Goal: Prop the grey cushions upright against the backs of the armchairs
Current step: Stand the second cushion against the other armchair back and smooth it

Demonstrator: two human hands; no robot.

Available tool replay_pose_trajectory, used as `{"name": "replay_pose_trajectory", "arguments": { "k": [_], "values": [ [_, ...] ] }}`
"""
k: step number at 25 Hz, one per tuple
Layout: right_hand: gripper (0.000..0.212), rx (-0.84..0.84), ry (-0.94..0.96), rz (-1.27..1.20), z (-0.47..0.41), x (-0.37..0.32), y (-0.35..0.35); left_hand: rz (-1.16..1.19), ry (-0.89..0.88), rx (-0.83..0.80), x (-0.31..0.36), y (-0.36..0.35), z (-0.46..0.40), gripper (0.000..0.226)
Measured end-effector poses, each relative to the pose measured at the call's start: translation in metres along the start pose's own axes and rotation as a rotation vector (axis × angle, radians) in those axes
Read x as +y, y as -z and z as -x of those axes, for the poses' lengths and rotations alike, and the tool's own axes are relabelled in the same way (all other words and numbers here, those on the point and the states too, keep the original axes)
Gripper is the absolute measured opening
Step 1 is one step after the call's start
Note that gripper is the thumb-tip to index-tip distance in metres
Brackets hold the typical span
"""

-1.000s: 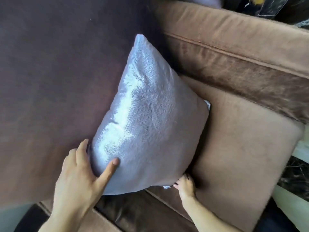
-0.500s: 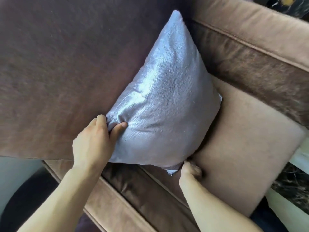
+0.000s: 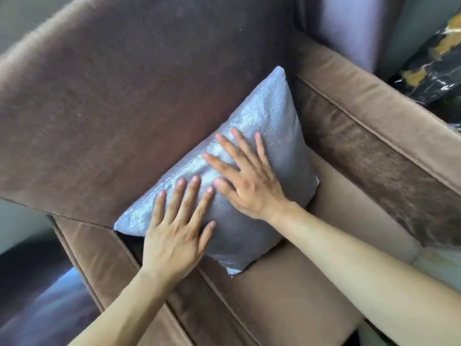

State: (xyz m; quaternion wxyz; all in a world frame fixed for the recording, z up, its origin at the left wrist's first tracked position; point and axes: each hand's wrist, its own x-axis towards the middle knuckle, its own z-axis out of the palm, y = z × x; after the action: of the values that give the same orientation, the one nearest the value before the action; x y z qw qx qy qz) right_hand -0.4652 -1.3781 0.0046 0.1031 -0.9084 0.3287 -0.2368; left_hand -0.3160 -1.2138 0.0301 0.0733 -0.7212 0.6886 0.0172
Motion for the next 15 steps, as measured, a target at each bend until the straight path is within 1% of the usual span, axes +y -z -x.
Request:
{"name": "replay_pose_trajectory", "arguments": {
  "k": [1, 2, 3, 4, 5, 6, 7, 8, 9, 10, 11, 12, 13, 14, 15],
  "values": [
    [0.050, -0.044, 0.035, 0.084, -0.005, 0.029, 0.000, -0.012, 0.057, -0.020, -0.018, -0.005, 0.010, 0.070],
    [0.051, -0.041, -0.099, 0.137, -0.013, 0.061, 0.004, -0.010, 0.127, -0.040, -0.037, -0.005, 0.020, 0.073],
    [0.052, 0.008, -0.349, 0.109, -0.024, 0.088, 0.012, 0.009, 0.192, -0.043, -0.052, -0.004, 0.030, 0.076],
    [0.053, 0.067, -0.540, 0.071, -0.036, 0.101, 0.019, 0.042, 0.248, -0.025, -0.060, 0.000, 0.035, 0.079],
    [0.053, 0.095, -0.573, 0.047, -0.046, 0.097, 0.025, 0.073, 0.276, 0.020, -0.058, 0.005, 0.033, 0.080],
    [0.052, 0.086, -0.403, 0.089, -0.052, 0.080, 0.023, 0.097, 0.270, 0.065, -0.045, 0.011, 0.025, 0.080],
    [0.050, 0.029, -0.094, 0.114, -0.052, 0.058, 0.015, 0.116, 0.236, 0.106, -0.027, 0.015, 0.013, 0.079],
    [0.049, -0.069, 0.221, 0.118, -0.045, 0.037, 0.008, 0.129, 0.198, 0.123, -0.009, 0.017, -0.001, 0.079],
    [0.049, -0.168, 0.417, 0.135, -0.037, 0.028, 0.005, 0.134, 0.179, 0.122, 0.005, 0.018, -0.013, 0.078],
    [0.050, -0.229, 0.478, 0.203, -0.037, 0.037, 0.007, 0.115, 0.180, 0.084, 0.007, 0.017, -0.020, 0.077],
    [0.051, -0.212, 0.395, 0.272, -0.042, 0.057, 0.011, 0.077, 0.206, 0.038, 0.001, 0.013, -0.019, 0.077],
    [0.050, -0.163, 0.190, 0.293, -0.049, 0.080, 0.017, 0.053, 0.263, -0.017, -0.012, 0.009, -0.012, 0.077],
    [0.049, -0.162, -0.066, 0.257, -0.059, 0.103, 0.026, 0.044, 0.330, -0.048, -0.025, 0.004, 0.001, 0.078],
    [0.048, -0.171, -0.300, 0.153, -0.067, 0.119, 0.036, 0.048, 0.392, -0.061, -0.035, 0.002, 0.014, 0.079],
    [0.047, -0.211, -0.461, 0.006, -0.072, 0.130, 0.042, 0.060, 0.437, -0.050, -0.040, 0.002, 0.024, 0.078]
  ]
}}
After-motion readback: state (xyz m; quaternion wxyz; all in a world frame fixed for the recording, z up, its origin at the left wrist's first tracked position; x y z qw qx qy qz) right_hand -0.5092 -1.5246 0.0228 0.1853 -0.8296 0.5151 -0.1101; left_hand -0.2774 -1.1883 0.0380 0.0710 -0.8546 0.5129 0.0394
